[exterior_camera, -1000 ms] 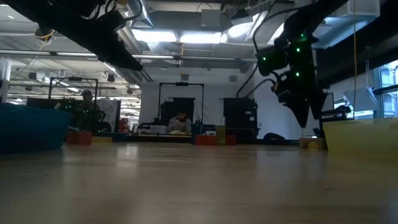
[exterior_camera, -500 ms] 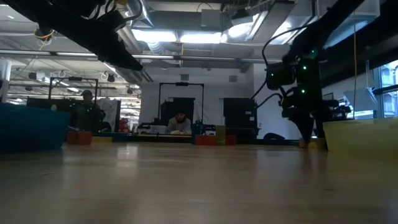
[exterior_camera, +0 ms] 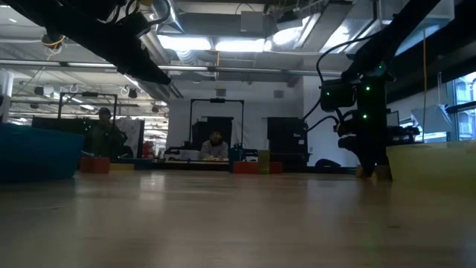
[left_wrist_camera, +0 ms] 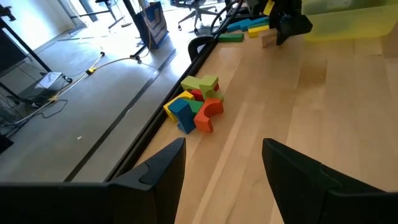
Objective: Sort blocks by size
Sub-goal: Put the brown arch block into the blue bin
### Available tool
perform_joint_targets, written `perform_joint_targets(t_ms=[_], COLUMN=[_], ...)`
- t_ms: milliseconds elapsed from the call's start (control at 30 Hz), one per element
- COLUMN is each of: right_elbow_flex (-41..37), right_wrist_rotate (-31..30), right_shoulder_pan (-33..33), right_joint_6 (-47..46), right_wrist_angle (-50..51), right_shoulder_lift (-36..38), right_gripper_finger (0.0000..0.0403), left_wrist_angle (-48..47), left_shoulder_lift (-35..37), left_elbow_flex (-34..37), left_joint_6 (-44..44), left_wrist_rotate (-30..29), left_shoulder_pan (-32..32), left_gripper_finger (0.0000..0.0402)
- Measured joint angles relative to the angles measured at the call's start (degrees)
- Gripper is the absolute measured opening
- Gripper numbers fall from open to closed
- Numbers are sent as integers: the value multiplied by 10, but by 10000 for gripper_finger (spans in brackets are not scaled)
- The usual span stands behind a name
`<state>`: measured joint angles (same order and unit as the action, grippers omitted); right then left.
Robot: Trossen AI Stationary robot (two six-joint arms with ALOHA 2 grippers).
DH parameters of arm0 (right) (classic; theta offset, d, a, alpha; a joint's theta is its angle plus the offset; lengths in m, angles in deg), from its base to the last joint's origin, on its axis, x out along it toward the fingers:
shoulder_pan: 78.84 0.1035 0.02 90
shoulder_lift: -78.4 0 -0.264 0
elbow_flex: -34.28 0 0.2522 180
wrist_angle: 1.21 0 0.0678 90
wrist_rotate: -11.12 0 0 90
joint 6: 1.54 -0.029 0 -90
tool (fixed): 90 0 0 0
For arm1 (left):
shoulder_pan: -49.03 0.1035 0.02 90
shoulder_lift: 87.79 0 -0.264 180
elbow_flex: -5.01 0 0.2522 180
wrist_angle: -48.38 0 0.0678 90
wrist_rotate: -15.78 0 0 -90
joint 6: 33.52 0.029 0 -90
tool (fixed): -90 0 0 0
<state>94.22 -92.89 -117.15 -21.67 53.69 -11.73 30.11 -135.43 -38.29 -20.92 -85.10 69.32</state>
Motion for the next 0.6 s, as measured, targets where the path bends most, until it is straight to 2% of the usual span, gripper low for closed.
perform_joint_targets(t_ms=[300,467,600], right_elbow_flex=[0,1,0], right_wrist_rotate=[35,56,67], right_shoulder_pan=[1,6,35], right_joint_6=[17,21,16], right_wrist_angle=[-8,-8,-9], right_shoulder_lift=[1,1,4], right_gripper_finger=[139,139,163], left_wrist_angle=[0,0,0], left_shoulder_lift=[0,0,0], left_elbow_flex=[0,0,0], left_joint_6=[0,9,10], left_wrist_rotate=[0,0,0], left_shoulder_pan=[0,0,0], left_gripper_finger=[196,196,196])
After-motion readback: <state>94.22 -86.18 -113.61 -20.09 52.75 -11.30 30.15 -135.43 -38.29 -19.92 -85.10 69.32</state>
